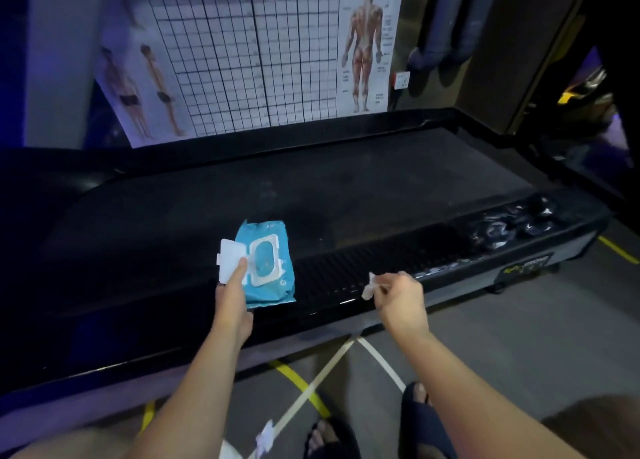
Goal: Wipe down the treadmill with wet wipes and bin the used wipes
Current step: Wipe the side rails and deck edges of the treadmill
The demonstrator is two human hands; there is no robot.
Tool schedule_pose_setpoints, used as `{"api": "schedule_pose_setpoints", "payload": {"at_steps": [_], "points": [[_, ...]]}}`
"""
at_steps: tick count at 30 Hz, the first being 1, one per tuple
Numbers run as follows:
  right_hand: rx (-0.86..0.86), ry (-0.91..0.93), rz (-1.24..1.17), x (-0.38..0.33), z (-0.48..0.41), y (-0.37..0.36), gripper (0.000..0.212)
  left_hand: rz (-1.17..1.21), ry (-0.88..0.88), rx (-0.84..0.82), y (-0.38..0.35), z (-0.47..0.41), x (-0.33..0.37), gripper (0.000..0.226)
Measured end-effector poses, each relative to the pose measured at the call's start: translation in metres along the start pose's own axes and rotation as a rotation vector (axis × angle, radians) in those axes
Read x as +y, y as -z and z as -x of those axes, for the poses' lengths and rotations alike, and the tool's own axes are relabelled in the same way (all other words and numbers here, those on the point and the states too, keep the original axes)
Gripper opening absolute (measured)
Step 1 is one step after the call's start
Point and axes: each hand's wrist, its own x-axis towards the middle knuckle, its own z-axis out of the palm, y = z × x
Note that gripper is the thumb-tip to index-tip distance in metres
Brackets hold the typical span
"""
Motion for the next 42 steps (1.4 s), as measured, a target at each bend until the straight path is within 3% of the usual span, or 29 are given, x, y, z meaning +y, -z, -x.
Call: {"api": "schedule_pose_setpoints", "payload": {"at_steps": [4, 9, 12, 18, 24, 27, 32, 36, 39, 42], "points": [[0.142, 0.083, -0.008, 0.013, -0.010, 0.000, 0.020, 0.081, 0.126, -0.117, 0.008, -0.016, -0.008, 0.041], [0.106, 0.476, 0.105, 0.010, -0.001, -0.031, 0.034, 0.199, 0.197, -0.112, 0.019, -0.029, -0.006, 0.044], [0.057, 0.588, 0.267, 0.000, 0.010, -0.065, 0.045, 0.216, 0.225, -0.117, 0.022, -0.030, -0.006, 0.043], [0.022, 0.604, 0.581, 0.016, 0.022, -0.073, 0.062, 0.205, 0.236, -0.141, 0.023, -0.033, -0.005, 0.043], [0.056, 0.454, 0.837, 0.048, -0.004, -0.028, 0.060, 0.125, 0.220, -0.139, 0.016, -0.026, -0.002, 0.035], [0.050, 0.345, 0.924, 0.057, -0.019, -0.006, 0.046, 0.015, 0.220, -0.140, 0.013, -0.022, -0.006, 0.036], [0.175, 0.193, 0.748, 0.060, -0.028, 0.011, 0.038, 0.034, 0.160, -0.064, 0.005, -0.010, -0.009, 0.031], [0.158, 0.398, 0.493, 0.025, -0.023, -0.021, 0.047, 0.064, 0.099, -0.014, -0.026, -0.005, -0.006, 0.026], [0.029, 0.590, 0.474, 0.010, -0.007, -0.054, 0.049, 0.041, 0.031, 0.013, -0.060, -0.007, 0.005, 0.030], [-0.075, 0.668, 0.510, 0.015, 0.009, -0.063, 0.065, -0.021, -0.005, 0.013, -0.091, -0.015, 0.024, 0.029]]}}
